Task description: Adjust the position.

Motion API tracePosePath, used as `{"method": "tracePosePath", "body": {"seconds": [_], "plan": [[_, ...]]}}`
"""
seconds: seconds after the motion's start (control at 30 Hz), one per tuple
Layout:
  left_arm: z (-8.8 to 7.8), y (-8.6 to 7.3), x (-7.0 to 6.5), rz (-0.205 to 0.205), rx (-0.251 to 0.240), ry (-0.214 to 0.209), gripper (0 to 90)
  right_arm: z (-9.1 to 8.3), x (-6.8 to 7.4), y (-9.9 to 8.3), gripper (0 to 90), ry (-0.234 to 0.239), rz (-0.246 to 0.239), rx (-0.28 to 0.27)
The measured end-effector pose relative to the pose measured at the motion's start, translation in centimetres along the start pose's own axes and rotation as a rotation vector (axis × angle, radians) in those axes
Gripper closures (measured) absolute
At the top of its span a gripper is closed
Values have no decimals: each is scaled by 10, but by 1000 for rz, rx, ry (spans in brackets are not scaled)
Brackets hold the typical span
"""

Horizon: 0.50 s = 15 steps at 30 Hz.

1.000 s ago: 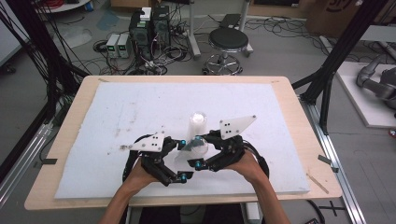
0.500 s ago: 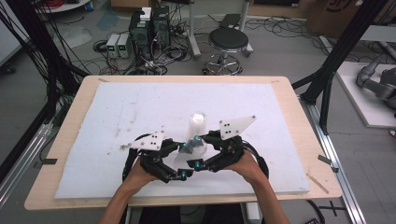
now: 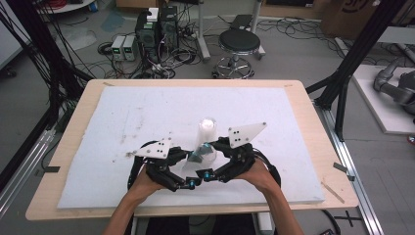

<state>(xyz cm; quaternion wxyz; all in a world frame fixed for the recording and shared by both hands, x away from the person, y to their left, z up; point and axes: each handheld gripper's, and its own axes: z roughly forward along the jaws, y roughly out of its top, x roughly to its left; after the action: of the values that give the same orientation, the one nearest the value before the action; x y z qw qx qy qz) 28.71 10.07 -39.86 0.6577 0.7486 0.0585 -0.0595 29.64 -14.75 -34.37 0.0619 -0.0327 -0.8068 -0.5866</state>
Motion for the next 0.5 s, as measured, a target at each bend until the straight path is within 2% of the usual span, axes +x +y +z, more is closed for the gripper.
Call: {"method": "tracePosePath", "body": {"seconds": [0.2,0.37,0.5], "plan": [[-2,0,0,2,7,8,300,1,0,0,210,-18,3,3],[-7,1,-1,0,23,26,300,-1,0,-1,193,-23,11,7],[-14,6,-4,15,131,54,299,-4,1,-2,172,-38,15,27]]}}
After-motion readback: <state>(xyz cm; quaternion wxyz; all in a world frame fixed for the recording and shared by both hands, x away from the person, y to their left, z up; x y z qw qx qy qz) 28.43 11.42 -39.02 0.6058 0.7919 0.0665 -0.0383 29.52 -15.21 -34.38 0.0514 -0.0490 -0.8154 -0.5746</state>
